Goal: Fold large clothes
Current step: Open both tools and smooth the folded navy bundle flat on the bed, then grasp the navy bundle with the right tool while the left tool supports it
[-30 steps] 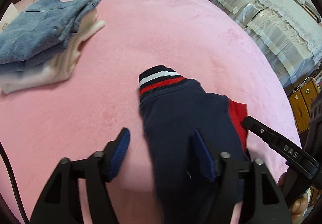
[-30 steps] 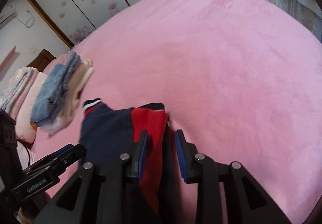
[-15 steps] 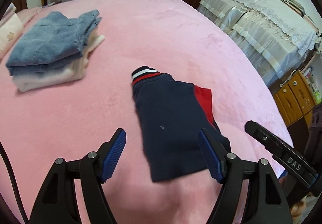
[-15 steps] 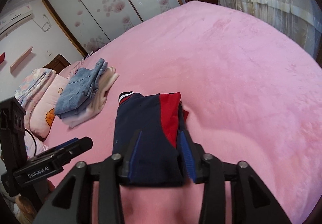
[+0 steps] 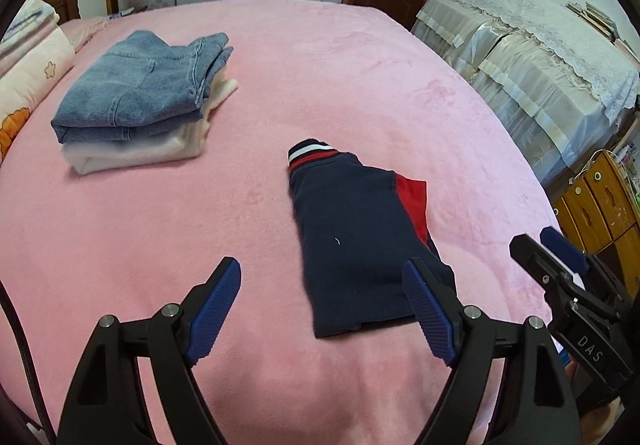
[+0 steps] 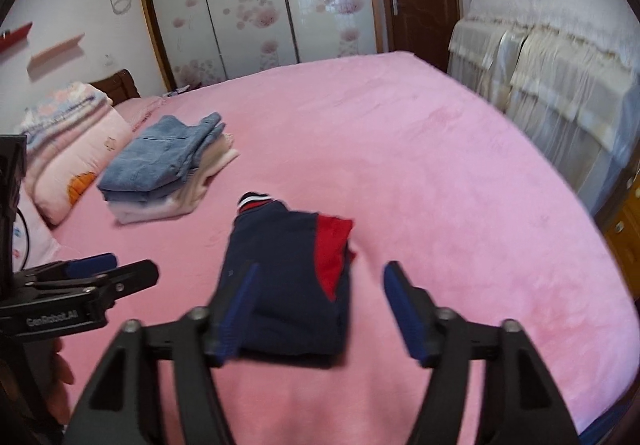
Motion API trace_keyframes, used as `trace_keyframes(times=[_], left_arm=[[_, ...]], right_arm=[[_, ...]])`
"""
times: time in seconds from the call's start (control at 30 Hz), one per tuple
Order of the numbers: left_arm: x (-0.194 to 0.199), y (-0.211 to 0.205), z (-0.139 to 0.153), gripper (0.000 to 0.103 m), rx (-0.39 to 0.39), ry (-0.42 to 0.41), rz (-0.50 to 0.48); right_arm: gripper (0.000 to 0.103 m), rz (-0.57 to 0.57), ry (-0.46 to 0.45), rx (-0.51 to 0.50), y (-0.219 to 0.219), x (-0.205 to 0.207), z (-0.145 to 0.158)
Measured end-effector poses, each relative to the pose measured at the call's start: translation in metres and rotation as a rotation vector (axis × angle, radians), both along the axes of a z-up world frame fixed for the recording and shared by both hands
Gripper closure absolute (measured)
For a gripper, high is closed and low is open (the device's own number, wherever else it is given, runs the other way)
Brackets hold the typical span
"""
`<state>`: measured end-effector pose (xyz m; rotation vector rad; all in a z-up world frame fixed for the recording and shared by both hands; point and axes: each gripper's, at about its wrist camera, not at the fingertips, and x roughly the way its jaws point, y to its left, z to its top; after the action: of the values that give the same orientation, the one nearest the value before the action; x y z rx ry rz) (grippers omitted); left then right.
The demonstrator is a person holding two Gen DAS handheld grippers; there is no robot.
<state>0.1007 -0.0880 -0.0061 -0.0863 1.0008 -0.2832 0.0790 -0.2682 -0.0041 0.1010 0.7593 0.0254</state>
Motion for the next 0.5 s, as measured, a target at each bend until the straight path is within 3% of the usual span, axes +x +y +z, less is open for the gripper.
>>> trace_keyframes(times=[0.2,0.33,0.5], left_arm=[[0.031,0.004,-0.022,0.021,-0.054,0.145,-0.037],[0.052,0.002,-0.045,0.021,-0.087,0.219,-0.067],[0.075,0.001,-0.083,0.021,-0.210,0.305,-0.070]], right_arm=[[0.034,0.051,0.107,0.027,-0.013,0.029,-0.009],[0.034,0.090,0.249,0.152,-0.029,0.059,-0.037],[0.034,0.107,0.381,0.335,-0.040,0.086,-0.081]])
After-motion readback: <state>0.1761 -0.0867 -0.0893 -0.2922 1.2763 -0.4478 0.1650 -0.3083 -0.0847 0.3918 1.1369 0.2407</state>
